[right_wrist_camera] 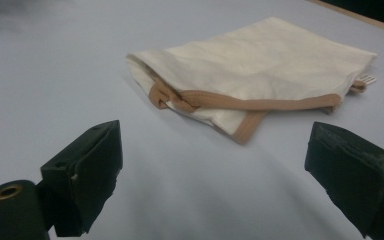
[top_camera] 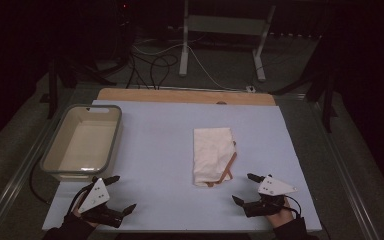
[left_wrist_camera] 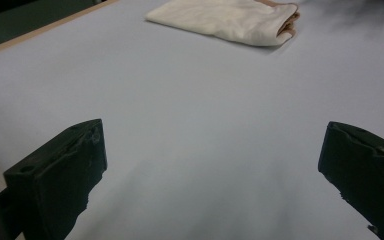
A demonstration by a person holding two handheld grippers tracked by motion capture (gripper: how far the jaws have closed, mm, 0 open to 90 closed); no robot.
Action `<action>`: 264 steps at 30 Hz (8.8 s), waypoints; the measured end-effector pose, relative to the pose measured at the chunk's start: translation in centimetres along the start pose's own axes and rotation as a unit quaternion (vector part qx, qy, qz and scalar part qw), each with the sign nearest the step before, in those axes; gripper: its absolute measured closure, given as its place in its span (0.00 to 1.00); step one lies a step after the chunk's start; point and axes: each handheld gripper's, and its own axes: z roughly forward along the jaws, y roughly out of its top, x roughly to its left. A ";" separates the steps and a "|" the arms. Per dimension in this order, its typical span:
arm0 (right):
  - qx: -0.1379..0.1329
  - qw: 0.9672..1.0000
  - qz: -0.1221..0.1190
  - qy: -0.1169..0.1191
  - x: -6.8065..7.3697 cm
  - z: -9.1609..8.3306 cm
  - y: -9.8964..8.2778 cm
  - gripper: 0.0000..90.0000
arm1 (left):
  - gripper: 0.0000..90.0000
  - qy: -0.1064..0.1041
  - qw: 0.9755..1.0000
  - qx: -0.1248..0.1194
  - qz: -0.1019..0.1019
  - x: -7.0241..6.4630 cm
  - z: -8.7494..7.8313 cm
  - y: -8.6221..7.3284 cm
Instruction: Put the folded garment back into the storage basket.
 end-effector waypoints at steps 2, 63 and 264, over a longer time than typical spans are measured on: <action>0.004 1.000 -0.007 0.002 0.1 0.1 0.0 0.09 | 0.01 -0.001 1.000 0.000 0.002 0.0 0.0 0.0; -0.018 0.999 -0.034 0.008 1.0 -1.5 8.0 0.09 | 0.01 -0.065 0.997 0.031 0.024 0.3 0.8 6.0; 0.167 0.980 0.105 0.023 -9.1 11.1 8.6 0.93 | 0.97 -0.162 0.968 0.188 0.026 1.1 22.8 14.6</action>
